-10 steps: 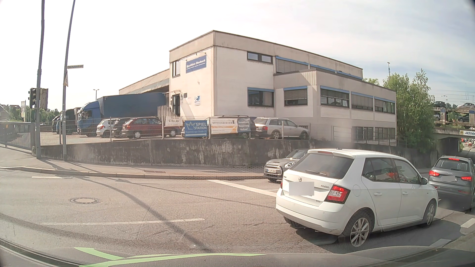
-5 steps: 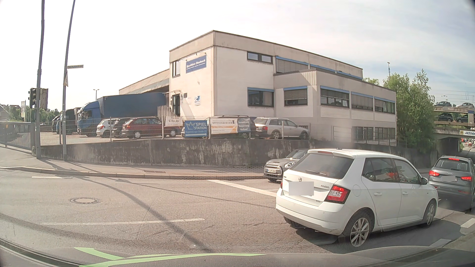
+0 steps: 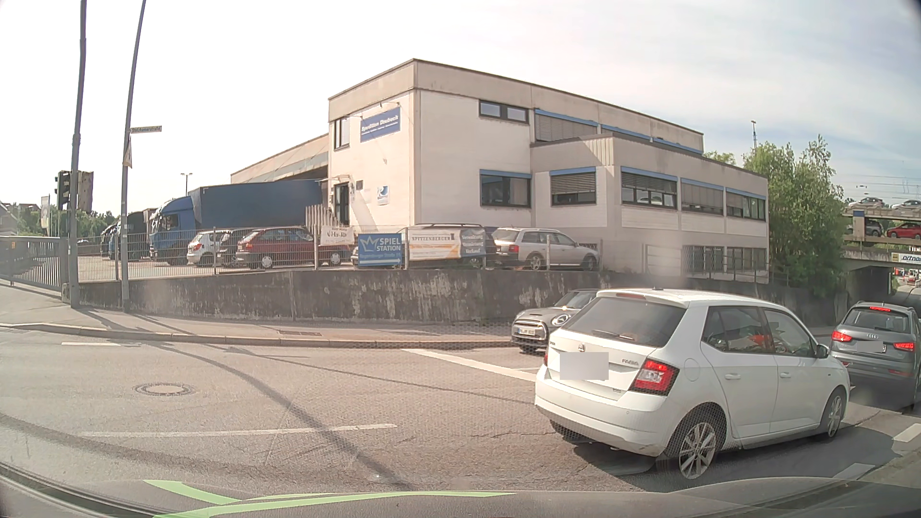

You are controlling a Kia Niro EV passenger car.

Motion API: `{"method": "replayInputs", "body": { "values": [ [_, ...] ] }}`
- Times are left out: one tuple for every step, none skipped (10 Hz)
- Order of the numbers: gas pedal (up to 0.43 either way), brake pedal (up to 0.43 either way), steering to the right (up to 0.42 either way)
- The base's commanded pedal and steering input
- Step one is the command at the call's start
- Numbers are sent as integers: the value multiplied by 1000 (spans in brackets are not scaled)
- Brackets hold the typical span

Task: Follow the waypoints while adhering to traffic rules and regulations

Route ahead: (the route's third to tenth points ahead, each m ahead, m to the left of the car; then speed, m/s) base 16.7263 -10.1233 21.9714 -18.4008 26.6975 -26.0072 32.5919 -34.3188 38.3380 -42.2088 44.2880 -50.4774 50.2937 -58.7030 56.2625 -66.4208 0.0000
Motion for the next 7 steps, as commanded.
{"method": "replayInputs", "body": {
  "values": [
    [0,311,402],
    [0,311,402],
    [0,311,402],
    [0,311,402],
    [0,311,402],
    [0,311,402],
    [0,311,402]
  ]
}}
